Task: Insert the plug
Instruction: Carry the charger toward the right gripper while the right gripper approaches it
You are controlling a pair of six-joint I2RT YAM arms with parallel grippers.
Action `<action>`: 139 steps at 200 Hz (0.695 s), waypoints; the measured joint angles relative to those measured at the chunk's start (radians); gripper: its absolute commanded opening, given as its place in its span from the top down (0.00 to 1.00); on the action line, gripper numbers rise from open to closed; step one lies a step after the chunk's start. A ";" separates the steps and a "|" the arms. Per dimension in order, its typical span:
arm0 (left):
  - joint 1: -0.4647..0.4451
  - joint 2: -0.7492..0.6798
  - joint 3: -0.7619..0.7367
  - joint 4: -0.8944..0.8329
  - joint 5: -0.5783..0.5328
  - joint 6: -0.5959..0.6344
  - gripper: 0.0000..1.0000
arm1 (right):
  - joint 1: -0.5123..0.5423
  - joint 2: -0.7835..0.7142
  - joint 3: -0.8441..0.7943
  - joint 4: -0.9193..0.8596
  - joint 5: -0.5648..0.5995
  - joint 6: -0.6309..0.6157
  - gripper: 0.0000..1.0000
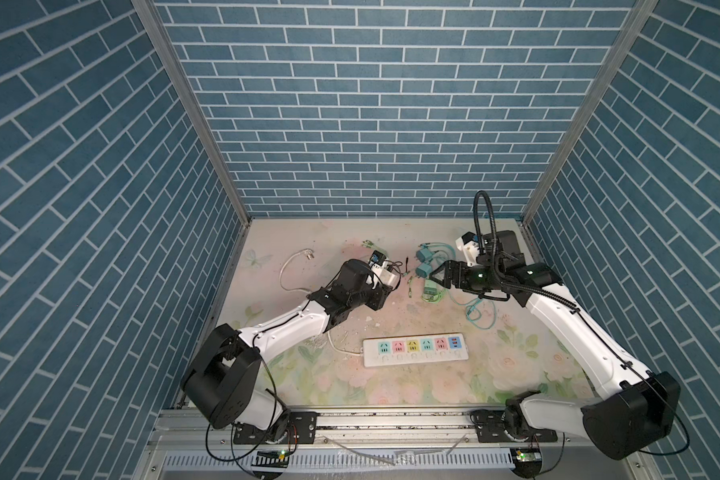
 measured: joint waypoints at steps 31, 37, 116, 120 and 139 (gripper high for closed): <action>-0.006 -0.032 -0.061 0.087 0.008 0.019 0.71 | 0.064 0.099 0.002 0.036 0.002 0.013 0.17; -0.006 -0.034 -0.067 0.098 0.009 0.021 0.71 | 0.075 0.119 0.003 0.041 0.003 0.014 0.18; -0.006 -0.069 -0.116 0.154 0.005 0.039 0.72 | 0.181 0.248 0.098 0.105 -0.010 0.036 0.22; -0.006 -0.070 -0.116 0.154 0.005 0.040 0.73 | 0.182 0.248 0.100 0.109 -0.012 0.037 0.23; -0.006 -0.080 -0.123 0.154 0.005 0.043 0.73 | 0.188 0.263 0.119 0.124 -0.024 0.039 0.25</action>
